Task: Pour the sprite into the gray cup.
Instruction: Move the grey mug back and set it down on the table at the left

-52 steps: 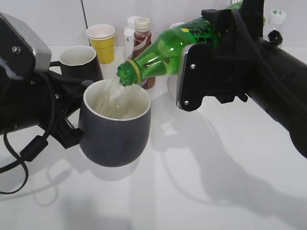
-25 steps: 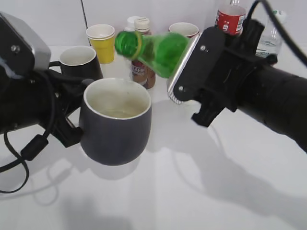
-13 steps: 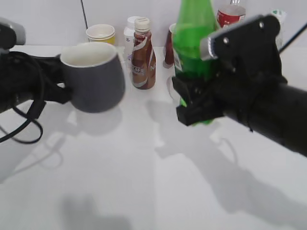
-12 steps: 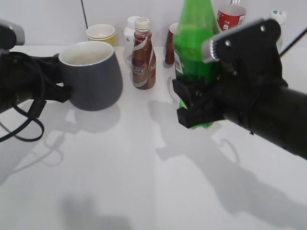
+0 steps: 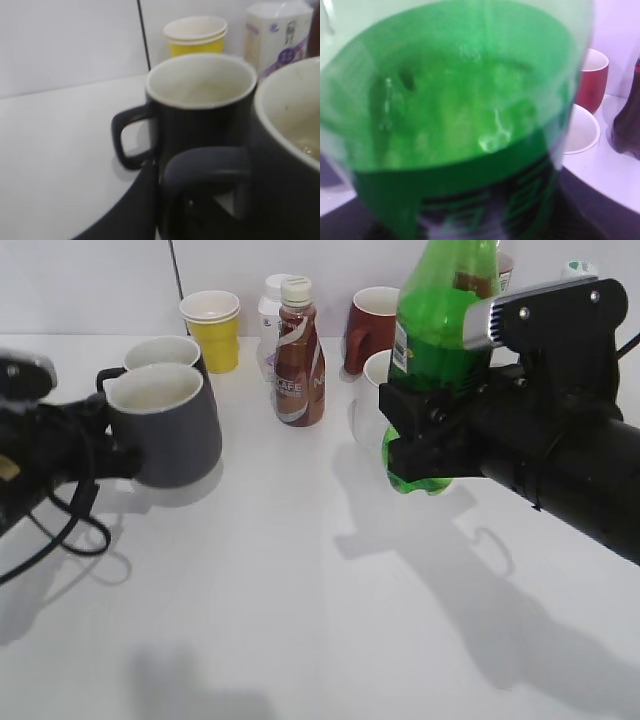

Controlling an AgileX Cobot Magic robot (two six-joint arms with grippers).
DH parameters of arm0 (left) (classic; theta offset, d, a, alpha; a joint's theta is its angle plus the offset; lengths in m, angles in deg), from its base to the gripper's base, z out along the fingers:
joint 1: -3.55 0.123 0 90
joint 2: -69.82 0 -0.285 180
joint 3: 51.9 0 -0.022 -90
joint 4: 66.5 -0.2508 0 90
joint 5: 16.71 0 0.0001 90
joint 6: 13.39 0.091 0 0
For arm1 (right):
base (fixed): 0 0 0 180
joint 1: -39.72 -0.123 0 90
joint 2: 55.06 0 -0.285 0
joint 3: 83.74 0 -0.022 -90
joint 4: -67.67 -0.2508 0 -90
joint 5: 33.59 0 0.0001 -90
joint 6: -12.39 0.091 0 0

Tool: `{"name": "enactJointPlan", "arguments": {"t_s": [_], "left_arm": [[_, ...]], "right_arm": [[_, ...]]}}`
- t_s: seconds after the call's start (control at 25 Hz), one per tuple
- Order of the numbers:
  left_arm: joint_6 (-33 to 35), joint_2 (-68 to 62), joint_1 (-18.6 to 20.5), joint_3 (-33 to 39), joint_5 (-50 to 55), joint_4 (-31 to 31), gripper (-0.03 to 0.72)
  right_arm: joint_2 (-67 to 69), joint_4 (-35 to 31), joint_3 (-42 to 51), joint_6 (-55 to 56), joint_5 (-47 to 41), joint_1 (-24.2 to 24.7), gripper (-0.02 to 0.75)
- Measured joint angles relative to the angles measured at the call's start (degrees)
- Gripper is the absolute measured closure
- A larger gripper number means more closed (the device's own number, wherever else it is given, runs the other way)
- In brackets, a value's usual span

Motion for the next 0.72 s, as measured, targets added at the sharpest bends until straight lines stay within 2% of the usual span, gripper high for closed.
{"name": "enactJointPlan", "arguments": {"t_s": [0.56,0.72], "left_arm": [[0.0,-3.9,0.0,5.9,-5.9,-1.8,0.638],[-0.4,-3.9,0.0,6.7,-6.7,-4.0,0.587]], "right_arm": [[0.0,0.0,0.0,-0.2,0.0,0.0,0.307],[0.0,0.0,0.0,-0.2,0.0,0.0,0.307]]}}
